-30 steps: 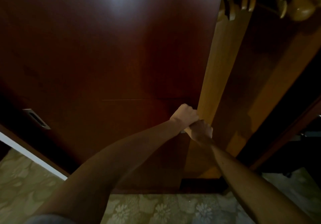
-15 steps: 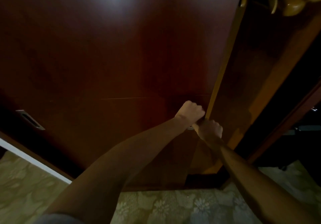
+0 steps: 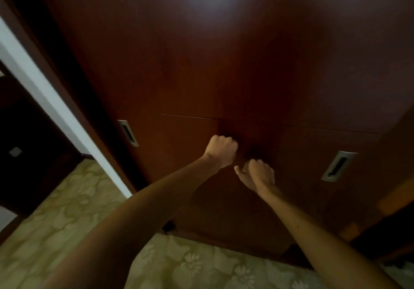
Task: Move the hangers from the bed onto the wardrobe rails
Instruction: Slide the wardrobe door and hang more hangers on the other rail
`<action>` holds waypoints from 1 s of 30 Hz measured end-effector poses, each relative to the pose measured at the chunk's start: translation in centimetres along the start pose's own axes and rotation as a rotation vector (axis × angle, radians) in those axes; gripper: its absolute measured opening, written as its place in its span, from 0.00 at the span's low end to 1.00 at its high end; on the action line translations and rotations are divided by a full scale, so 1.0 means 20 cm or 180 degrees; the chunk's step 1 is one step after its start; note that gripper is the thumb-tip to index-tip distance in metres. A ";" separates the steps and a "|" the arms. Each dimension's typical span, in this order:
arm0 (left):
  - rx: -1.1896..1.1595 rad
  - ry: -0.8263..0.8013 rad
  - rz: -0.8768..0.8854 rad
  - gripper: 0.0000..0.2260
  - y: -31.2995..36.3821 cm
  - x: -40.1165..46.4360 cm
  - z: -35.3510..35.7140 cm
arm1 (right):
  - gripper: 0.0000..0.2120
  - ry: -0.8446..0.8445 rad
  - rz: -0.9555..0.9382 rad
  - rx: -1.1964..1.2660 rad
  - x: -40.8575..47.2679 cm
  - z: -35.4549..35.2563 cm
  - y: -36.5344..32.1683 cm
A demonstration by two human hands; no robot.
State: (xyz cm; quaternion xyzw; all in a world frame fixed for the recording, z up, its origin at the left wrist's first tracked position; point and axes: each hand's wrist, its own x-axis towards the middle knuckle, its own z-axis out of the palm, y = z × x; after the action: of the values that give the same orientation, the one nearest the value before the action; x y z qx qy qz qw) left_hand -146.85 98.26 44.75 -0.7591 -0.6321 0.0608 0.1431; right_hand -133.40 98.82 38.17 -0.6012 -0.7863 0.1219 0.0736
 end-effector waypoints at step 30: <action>-0.3156 0.0164 -0.2656 0.14 -1.73 -0.49 0.77 | 0.23 0.0565 0.1026 -0.0426 0.36 0.29 -1.34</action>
State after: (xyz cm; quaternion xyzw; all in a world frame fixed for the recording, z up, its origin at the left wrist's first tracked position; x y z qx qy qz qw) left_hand -185.62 96.32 39.51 -0.4269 -0.8234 -0.3172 -0.1977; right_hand -161.70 98.46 39.98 -0.7313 -0.6766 0.0261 0.0820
